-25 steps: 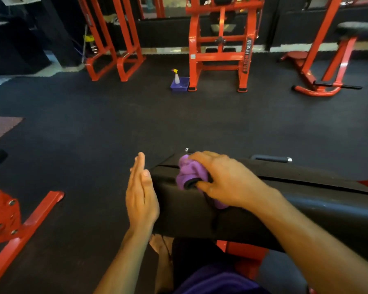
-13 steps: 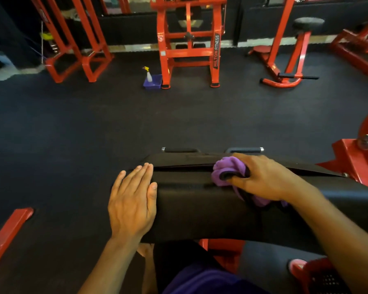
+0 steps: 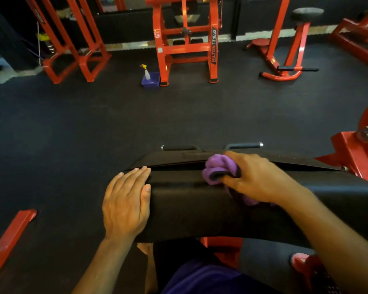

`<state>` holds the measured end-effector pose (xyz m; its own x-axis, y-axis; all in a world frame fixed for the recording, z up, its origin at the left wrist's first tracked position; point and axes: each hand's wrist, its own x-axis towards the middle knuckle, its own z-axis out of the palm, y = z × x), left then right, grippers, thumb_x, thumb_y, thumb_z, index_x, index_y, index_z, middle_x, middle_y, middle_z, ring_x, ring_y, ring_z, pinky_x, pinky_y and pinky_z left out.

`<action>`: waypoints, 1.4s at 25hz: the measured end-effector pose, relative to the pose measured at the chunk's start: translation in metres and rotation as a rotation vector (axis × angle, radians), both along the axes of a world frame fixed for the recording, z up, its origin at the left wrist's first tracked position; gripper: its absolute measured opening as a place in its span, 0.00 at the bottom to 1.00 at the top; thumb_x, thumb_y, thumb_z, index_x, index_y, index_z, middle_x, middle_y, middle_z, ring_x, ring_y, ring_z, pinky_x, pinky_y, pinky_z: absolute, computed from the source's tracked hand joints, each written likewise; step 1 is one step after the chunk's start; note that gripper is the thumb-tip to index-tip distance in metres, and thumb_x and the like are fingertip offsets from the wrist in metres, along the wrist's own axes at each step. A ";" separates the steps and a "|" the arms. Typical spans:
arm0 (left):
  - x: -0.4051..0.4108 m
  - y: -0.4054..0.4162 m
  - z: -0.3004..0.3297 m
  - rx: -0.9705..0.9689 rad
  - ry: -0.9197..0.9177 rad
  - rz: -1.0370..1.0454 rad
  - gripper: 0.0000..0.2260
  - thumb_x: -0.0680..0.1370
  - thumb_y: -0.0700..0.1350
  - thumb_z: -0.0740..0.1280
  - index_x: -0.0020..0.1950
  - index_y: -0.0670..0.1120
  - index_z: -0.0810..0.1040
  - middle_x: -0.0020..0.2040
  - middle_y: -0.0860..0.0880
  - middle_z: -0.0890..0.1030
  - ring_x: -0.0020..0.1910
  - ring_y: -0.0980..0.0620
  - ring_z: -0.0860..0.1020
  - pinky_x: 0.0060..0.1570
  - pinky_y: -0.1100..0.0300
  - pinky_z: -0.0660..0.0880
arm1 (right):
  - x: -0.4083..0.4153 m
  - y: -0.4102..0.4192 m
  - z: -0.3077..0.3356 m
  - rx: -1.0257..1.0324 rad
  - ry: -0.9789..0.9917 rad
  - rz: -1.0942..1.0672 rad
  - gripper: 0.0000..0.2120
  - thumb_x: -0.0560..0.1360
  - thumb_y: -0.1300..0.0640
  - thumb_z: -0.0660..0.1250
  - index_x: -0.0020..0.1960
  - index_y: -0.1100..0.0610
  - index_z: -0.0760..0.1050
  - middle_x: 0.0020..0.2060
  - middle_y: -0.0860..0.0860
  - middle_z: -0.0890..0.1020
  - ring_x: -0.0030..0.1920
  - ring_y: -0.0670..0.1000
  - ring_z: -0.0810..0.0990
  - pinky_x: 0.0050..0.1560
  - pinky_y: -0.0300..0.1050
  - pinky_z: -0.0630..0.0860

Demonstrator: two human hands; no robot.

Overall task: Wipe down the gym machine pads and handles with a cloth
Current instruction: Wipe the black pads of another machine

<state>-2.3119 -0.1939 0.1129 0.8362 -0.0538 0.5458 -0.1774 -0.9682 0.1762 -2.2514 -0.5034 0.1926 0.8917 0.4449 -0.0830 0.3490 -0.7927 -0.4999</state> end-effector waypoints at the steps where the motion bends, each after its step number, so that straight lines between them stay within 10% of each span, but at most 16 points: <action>1: 0.000 0.000 0.000 -0.001 0.013 -0.003 0.22 0.86 0.51 0.51 0.69 0.45 0.80 0.67 0.48 0.81 0.69 0.50 0.77 0.74 0.49 0.65 | 0.001 -0.008 0.001 -0.001 0.004 -0.019 0.16 0.76 0.39 0.67 0.61 0.40 0.73 0.52 0.40 0.81 0.52 0.44 0.80 0.52 0.47 0.78; 7: 0.001 0.005 0.014 0.051 0.173 -0.078 0.26 0.87 0.56 0.48 0.70 0.47 0.79 0.68 0.50 0.81 0.70 0.52 0.76 0.75 0.51 0.63 | 0.005 0.020 0.002 0.080 -0.022 0.095 0.13 0.77 0.43 0.69 0.59 0.41 0.71 0.51 0.40 0.79 0.50 0.40 0.78 0.53 0.46 0.78; 13: 0.032 -0.024 0.058 0.143 0.450 -0.489 0.26 0.86 0.62 0.46 0.81 0.55 0.65 0.78 0.58 0.68 0.77 0.69 0.58 0.78 0.69 0.47 | -0.013 -0.123 0.041 0.143 0.003 -0.040 0.13 0.77 0.47 0.71 0.61 0.43 0.76 0.53 0.38 0.82 0.55 0.40 0.81 0.58 0.46 0.78; 18: 0.055 -0.073 0.076 0.165 0.731 -0.510 0.26 0.81 0.65 0.40 0.80 0.64 0.48 0.74 0.70 0.47 0.69 0.79 0.40 0.57 0.86 0.33 | -0.016 -0.068 0.007 -0.011 -0.037 -0.043 0.12 0.77 0.40 0.67 0.59 0.39 0.72 0.54 0.40 0.80 0.54 0.40 0.78 0.60 0.49 0.77; 30: 0.062 -0.055 0.043 0.117 0.771 -0.460 0.34 0.75 0.77 0.31 0.79 0.72 0.54 0.78 0.74 0.55 0.78 0.71 0.52 0.80 0.57 0.58 | -0.037 -0.136 0.002 -0.087 -0.216 -0.378 0.23 0.69 0.32 0.60 0.54 0.46 0.77 0.46 0.44 0.83 0.47 0.49 0.82 0.50 0.55 0.79; 35: 0.061 -0.057 0.045 0.108 0.774 -0.445 0.32 0.75 0.77 0.33 0.78 0.74 0.54 0.78 0.74 0.56 0.79 0.69 0.54 0.80 0.55 0.60 | -0.018 -0.030 -0.016 -0.139 -0.277 -0.178 0.24 0.72 0.30 0.60 0.57 0.46 0.73 0.52 0.45 0.83 0.51 0.49 0.82 0.53 0.52 0.79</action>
